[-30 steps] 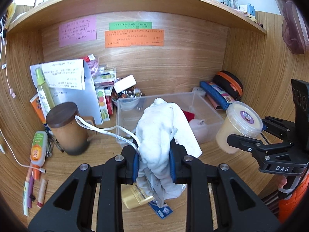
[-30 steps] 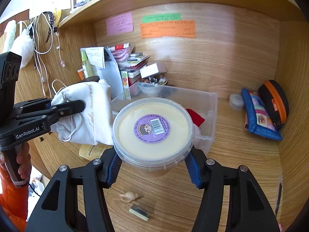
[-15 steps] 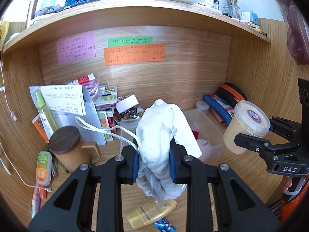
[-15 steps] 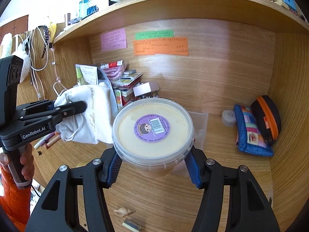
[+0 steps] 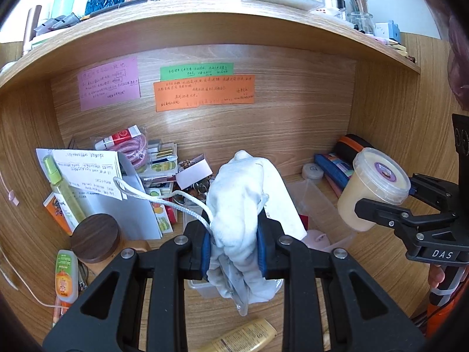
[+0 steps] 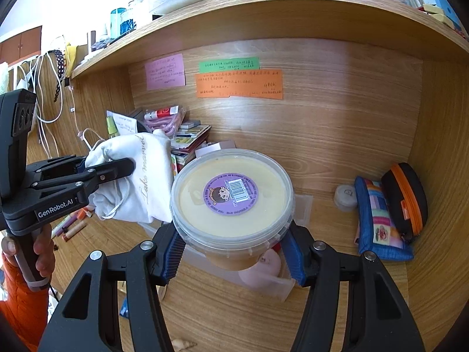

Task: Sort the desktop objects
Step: 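Lift the white bag with the left tool while the right tool carries the cream tub toward the bin, then lower the white bag into the bin with the left tool while the right tool releases the tub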

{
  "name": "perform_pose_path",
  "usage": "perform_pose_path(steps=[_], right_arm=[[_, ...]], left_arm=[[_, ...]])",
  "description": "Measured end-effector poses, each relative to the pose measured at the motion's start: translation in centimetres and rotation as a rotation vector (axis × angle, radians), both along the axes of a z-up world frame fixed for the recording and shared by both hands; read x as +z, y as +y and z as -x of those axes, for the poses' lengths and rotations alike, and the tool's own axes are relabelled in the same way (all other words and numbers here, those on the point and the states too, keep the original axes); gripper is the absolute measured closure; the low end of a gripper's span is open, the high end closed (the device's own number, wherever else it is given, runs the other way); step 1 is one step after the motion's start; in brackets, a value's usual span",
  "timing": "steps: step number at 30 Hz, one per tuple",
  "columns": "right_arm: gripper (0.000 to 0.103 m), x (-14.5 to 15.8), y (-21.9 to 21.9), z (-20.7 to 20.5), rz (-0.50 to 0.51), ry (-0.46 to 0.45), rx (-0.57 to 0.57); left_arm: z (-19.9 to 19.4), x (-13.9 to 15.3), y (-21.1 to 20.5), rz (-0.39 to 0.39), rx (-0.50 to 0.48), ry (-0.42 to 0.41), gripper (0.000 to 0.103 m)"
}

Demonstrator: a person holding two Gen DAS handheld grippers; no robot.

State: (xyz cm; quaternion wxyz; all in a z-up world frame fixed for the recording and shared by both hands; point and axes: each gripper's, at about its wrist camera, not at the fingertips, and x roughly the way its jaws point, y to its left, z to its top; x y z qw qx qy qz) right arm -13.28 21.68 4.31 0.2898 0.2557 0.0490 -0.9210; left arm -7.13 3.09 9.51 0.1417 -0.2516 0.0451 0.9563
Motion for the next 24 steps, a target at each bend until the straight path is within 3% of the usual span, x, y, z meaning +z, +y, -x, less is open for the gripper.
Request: perform_pose_path(steps=[12, 24], right_arm=[[0.048, -0.6, -1.0, 3.1, -0.005, -0.025, -0.011], [0.048, -2.5, -2.3, 6.7, -0.029, -0.077, -0.007]], left_arm=[[3.7, -1.1, -0.1, 0.0, -0.001, -0.041, 0.079], [7.7, -4.0, 0.1, 0.008, 0.008, -0.116, 0.079]])
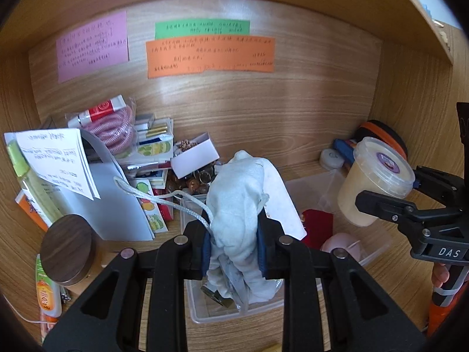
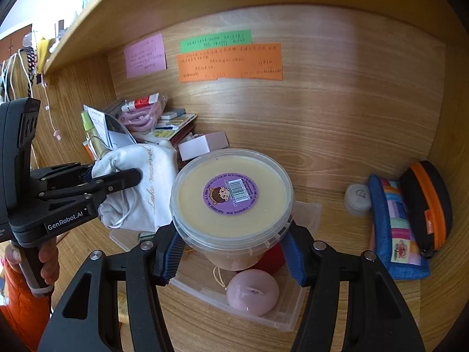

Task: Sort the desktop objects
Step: 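Lower the white bag into the bin with the left tool while the right tool releases the tub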

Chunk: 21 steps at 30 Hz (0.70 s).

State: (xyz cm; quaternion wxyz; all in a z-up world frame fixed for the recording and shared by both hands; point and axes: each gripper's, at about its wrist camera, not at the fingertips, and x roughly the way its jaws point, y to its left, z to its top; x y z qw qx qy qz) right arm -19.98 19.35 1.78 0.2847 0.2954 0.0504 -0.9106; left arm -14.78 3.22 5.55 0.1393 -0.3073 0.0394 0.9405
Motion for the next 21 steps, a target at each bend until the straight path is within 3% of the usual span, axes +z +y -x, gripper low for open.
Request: perform_pose_path(steps=[21], right_arm=[[0.048, -4.8, -3.6, 3.9, -0.087, -0.11, 0.029]], left_arm=[[3.4, -4.7, -0.1, 0.012, -0.026, -0.105, 0.079]])
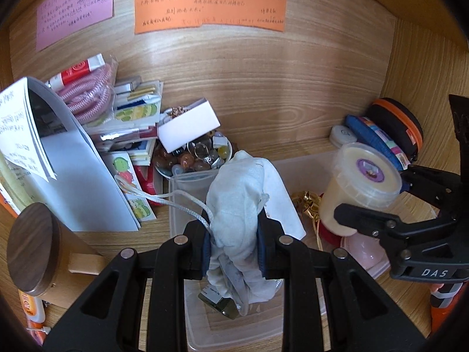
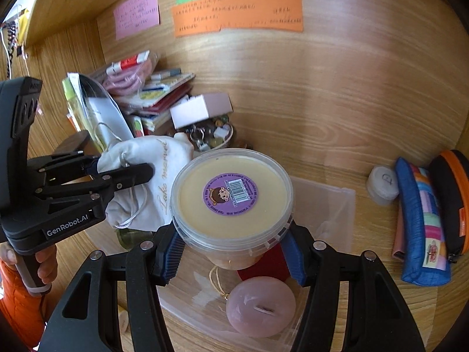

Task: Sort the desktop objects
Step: 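Lower the white bag into the bin with the left tool while the right tool releases the tub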

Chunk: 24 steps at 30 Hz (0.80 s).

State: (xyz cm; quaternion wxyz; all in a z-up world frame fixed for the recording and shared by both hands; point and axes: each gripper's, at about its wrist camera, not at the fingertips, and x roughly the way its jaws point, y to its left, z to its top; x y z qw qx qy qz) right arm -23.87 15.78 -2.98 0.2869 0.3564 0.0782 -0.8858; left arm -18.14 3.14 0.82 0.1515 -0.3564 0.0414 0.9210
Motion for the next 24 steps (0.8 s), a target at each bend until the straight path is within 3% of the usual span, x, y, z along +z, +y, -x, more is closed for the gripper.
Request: perform_pose_path(steps=[24], right_arm=[[0.048, -3.6, -1.6, 1.0, -0.09, -0.076, 0.023]], left_arm=[[0.6, -2.6, 0.9, 0.049, -0.025, -0.052, 0.074]])
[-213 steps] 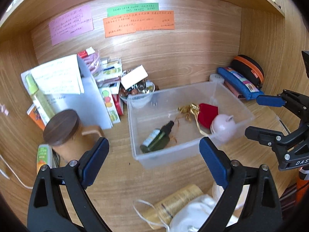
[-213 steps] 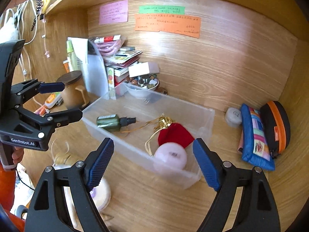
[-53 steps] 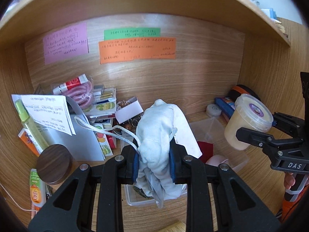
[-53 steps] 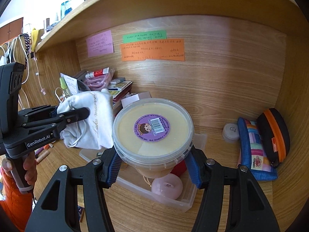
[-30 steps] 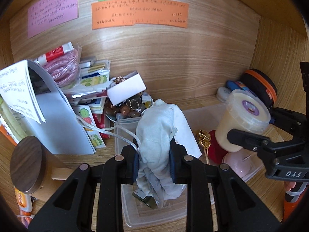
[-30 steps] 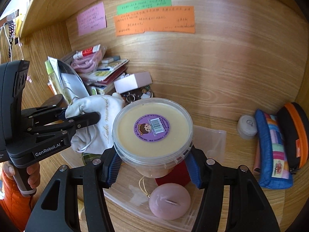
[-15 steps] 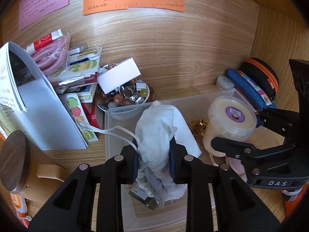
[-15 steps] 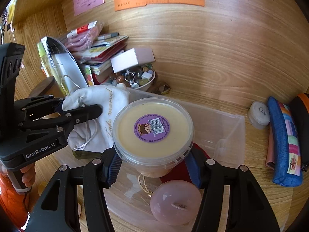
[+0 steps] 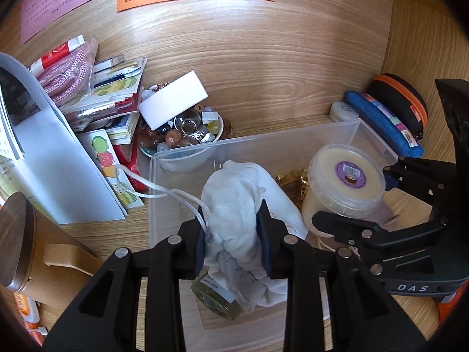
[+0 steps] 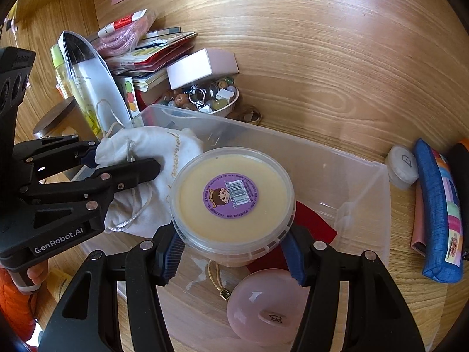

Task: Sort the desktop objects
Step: 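Lower the white bag into the bin with the left tool while the right tool releases the tub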

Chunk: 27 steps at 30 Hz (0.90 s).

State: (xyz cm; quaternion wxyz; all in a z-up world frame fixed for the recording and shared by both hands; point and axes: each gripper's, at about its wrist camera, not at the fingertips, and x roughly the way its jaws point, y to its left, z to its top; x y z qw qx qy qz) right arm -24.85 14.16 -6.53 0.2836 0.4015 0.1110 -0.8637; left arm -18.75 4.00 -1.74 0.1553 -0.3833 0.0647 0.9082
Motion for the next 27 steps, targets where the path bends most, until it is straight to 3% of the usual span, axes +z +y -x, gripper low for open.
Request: perform_pose_path(steps=[8, 12, 16, 21, 25, 27], right_arm=[[0.048, 0.1, -0.3, -0.4, -0.041, 0.016, 0.021], [0.047, 0.0, -0.2, -0.5, -0.061, -0.001, 0.038], [0.04, 0.1, 0.0, -0.7, -0.082, 0.005, 0.036], [0.019, 1.3, 0.6, -1.4, -0.03, 0.037, 0.049], [0.018, 1.7, 0.6, -1.7, -0.033, 0.065, 0.052], [0.018, 1.8, 0.6, -1.6, -0.03, 0.065, 0.05]], left_arm=[[0.0, 0.0, -0.3, 0.0, -0.003, 0.0, 0.067], [-0.1, 0.1, -0.4, -0.01, 0.004, 0.009, 0.057], [-0.3, 0.6, -1.0, -0.029, 0.007, 0.018, 0.048], [-0.4, 0.9, -1.5, -0.057, 0.007, 0.023, 0.042], [-0.4, 1.0, -1.7, -0.069, 0.011, 0.026, 0.04], [-0.5, 1.1, -1.8, -0.064, 0.022, 0.033, 0.034]])
